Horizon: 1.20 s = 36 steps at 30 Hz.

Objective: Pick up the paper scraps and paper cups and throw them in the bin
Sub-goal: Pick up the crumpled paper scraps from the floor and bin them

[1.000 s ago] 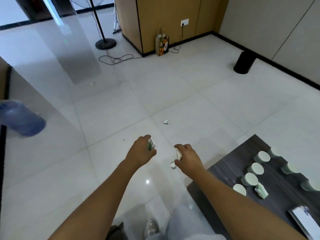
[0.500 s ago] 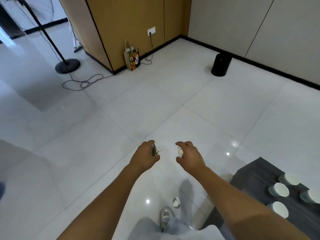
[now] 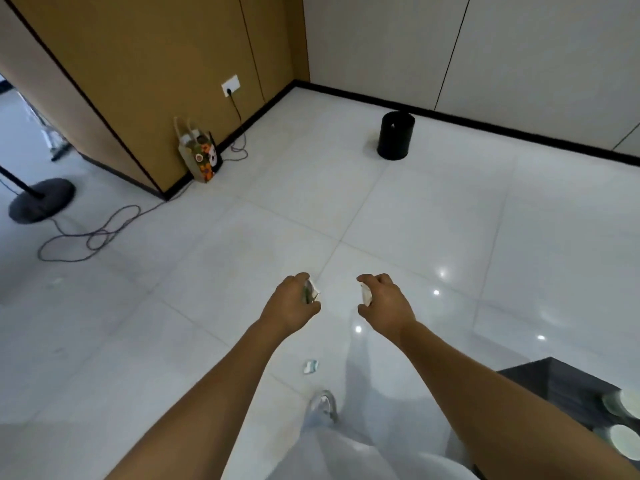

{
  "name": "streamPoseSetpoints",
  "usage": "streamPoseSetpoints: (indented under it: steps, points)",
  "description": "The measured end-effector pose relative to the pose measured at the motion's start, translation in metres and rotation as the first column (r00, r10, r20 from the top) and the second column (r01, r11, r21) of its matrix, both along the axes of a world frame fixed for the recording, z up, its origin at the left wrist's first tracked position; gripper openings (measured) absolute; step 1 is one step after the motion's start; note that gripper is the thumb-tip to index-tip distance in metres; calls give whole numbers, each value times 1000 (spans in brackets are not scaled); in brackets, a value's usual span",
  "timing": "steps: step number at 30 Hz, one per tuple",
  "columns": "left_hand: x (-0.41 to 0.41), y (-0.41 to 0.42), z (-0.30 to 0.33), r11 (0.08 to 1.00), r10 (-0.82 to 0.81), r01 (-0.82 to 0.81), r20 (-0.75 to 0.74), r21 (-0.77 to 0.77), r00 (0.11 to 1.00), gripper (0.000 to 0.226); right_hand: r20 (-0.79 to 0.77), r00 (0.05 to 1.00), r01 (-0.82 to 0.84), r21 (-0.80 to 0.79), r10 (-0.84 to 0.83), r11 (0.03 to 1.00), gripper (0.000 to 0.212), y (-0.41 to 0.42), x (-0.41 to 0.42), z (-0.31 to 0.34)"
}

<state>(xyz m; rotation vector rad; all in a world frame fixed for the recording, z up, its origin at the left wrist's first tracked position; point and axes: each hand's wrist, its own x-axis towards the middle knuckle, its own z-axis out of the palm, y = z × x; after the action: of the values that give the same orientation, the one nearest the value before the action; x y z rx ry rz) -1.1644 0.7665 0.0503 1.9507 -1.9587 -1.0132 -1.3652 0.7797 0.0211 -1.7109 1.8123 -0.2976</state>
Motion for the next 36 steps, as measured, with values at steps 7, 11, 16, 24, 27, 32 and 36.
streamPoseSetpoints:
  steps: [7, 11, 16, 24, 27, 32, 36]
  points:
    - [4, -155, 1, 996, -87, 87, -20, 12, 996, 64, 7, 997, 75, 5, -75, 997, 58, -128, 7, 3]
    - [-17, -250, -4, 995, -101, 101, -23, 16, 995, 65, 2, 995, 99, 19, -99, 995, 58, -212, -10, -4]
    - [-65, -387, -9, 991, -132, 132, -37, 17, 991, 66, 13, 991, 137, -2, -137, 991, 57, -347, -49, -11]
    - [-138, -584, 2, 982, -179, 182, -49, 43, 983, 66, -7, 984, 175, -6, -175, 984, 56, -538, -118, 6]
    - [-153, -651, -3, 980, -186, 188, -39, 66, 982, 66, -15, 985, 173, 10, -173, 985, 57, -606, -135, 6]
    - [-177, -785, -20, 969, -234, 234, -9, 85, 972, 66, -62, 982, 183, 32, -181, 983, 57, -731, -160, -8]
    - [-198, -898, -23, 958, -273, 272, -3, 87, 962, 66, -89, 974, 216, 75, -209, 973, 57, -833, -178, -10]
